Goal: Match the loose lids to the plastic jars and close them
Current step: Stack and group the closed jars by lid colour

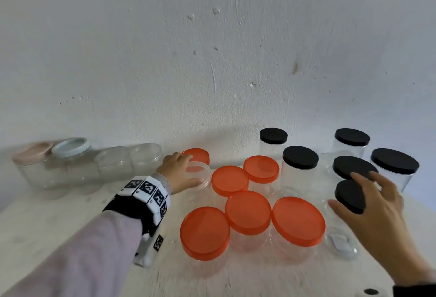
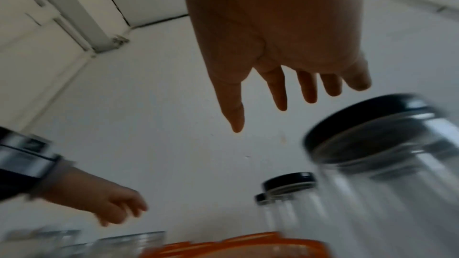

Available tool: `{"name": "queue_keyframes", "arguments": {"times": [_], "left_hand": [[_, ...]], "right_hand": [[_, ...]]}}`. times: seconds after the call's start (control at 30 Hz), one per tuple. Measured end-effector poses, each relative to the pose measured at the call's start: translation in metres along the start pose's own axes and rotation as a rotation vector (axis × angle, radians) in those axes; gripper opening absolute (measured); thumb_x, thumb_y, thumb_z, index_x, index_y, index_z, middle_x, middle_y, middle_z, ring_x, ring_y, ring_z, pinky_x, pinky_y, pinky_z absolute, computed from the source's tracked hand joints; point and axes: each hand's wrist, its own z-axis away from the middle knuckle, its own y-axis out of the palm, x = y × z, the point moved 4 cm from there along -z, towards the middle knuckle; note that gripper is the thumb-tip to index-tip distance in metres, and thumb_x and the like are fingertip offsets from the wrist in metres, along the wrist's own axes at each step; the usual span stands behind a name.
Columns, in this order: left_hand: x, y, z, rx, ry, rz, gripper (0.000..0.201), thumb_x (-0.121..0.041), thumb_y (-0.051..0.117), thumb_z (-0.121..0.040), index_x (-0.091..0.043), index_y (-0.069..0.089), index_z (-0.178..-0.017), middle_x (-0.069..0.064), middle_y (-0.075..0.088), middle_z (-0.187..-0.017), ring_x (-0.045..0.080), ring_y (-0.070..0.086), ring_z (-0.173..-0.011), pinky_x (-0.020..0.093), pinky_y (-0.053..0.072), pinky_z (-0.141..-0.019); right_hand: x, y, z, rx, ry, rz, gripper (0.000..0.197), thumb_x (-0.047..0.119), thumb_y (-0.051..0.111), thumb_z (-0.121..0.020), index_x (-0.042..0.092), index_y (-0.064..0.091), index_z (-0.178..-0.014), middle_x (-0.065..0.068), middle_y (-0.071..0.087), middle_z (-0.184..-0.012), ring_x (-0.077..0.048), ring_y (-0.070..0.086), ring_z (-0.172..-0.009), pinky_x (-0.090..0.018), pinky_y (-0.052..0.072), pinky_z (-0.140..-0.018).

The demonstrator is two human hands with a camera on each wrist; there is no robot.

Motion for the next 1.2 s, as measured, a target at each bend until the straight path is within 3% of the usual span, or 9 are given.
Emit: {"name": "queue_keyframes", "arguments": {"times": [0.17, 0.33, 0.63, 0.9, 1.0, 1.07, 1.1, 1.17, 1.2], "left_hand": [[0.003, 0.022, -0.019, 0.168, -0.112, -0.047, 0.11, -0.067, 0.062, -0.073, -0.019, 0.003, -0.151, 0.01, 0.016, -0.155, 0.032, 0.023, -0.14, 0.044, 0.03, -0.11], [0.017, 0.027, -0.025, 0.096, -0.123, -0.022, 0.11, -0.063, 0.068, -0.069, -0.02, 0.007, -0.15, 0.013, 0.026, -0.148, 0.031, 0.027, -0.135, 0.04, 0.031, -0.107], [0.046, 0.003, -0.005, 0.071, 0.001, 0.249, 0.109, -0.051, 0.081, -0.064, -0.022, 0.018, -0.147, 0.003, 0.032, -0.148, 0.019, 0.03, -0.136, 0.036, 0.031, -0.111], [0.138, -0.106, -0.018, -0.278, -0.166, 0.522, 0.103, -0.045, 0.082, -0.057, -0.025, 0.029, -0.143, 0.008, 0.037, -0.146, 0.021, 0.044, -0.127, 0.032, 0.038, -0.098], [0.172, -0.122, -0.025, -0.414, -0.284, 0.481, 0.098, -0.042, 0.084, -0.063, -0.022, 0.03, -0.142, 0.011, 0.038, -0.143, 0.026, 0.044, -0.127, 0.04, 0.037, -0.103], [0.187, -0.122, -0.029, -0.469, -0.336, 0.452, 0.099, -0.04, 0.085, -0.063, -0.019, 0.029, -0.143, 0.013, 0.037, -0.144, 0.029, 0.041, -0.129, 0.043, 0.036, -0.106], [0.192, -0.12, -0.031, -0.485, -0.355, 0.449, 0.1, -0.039, 0.085, -0.064, -0.017, 0.028, -0.144, 0.014, 0.036, -0.144, 0.029, 0.039, -0.131, 0.043, 0.034, -0.107], [0.199, -0.113, -0.035, -0.498, -0.382, 0.453, 0.102, -0.037, 0.085, -0.065, -0.016, 0.026, -0.145, 0.014, 0.033, -0.146, 0.03, 0.036, -0.133, 0.042, 0.032, -0.108], [0.201, -0.109, -0.037, -0.498, -0.391, 0.458, 0.103, -0.037, 0.085, -0.065, -0.016, 0.025, -0.146, 0.014, 0.032, -0.146, 0.03, 0.035, -0.134, 0.042, 0.031, -0.108]], "right_hand": [[0.08, 0.051, 0.036, 0.354, -0.338, -0.088, 0.073, 0.039, 0.072, -0.081, 0.024, 0.036, -0.143, 0.014, 0.023, -0.139, -0.005, 0.021, -0.133, -0.019, 0.018, -0.107], [0.131, 0.118, 0.063, 0.815, -0.517, 0.09, 0.097, 0.065, 0.057, -0.08, 0.026, 0.005, -0.153, 0.012, -0.002, -0.157, -0.011, -0.009, -0.145, -0.034, 0.0, -0.118], [0.154, 0.17, 0.07, 0.932, -0.594, 0.371, 0.106, 0.062, 0.065, -0.078, 0.018, 0.004, -0.153, -0.007, 0.0, -0.158, -0.024, 0.0, -0.147, -0.042, -0.004, -0.118], [0.154, 0.178, 0.07, 0.915, -0.589, 0.428, 0.096, 0.062, 0.056, -0.085, 0.017, 0.005, -0.153, -0.012, 0.002, -0.158, -0.022, 0.012, -0.145, -0.041, 0.0, -0.119], [0.159, 0.17, 0.069, 0.824, -0.591, 0.522, 0.1, 0.073, 0.08, -0.04, 0.009, 0.068, -0.117, -0.022, 0.063, -0.117, -0.017, 0.066, -0.103, -0.029, 0.051, -0.093], [0.159, 0.171, 0.068, 0.682, -0.609, 0.539, 0.083, 0.065, 0.082, -0.006, 0.02, 0.08, -0.076, -0.007, 0.072, -0.075, -0.009, 0.07, -0.065, -0.026, 0.058, -0.06], [0.159, 0.171, 0.068, 0.684, -0.588, 0.554, 0.082, 0.061, 0.083, -0.005, 0.019, 0.08, -0.076, -0.008, 0.072, -0.074, -0.009, 0.07, -0.065, -0.026, 0.058, -0.06], [0.161, 0.168, 0.069, 0.887, -0.503, 0.626, 0.096, 0.056, 0.085, -0.041, -0.001, 0.067, -0.116, -0.024, 0.064, -0.114, -0.02, 0.066, -0.104, -0.028, 0.049, -0.094], [0.161, 0.167, 0.069, 0.946, -0.484, 0.608, 0.094, 0.046, 0.074, -0.07, -0.001, 0.038, -0.143, -0.026, 0.037, -0.144, -0.024, 0.044, -0.131, -0.032, 0.029, -0.112]]}}
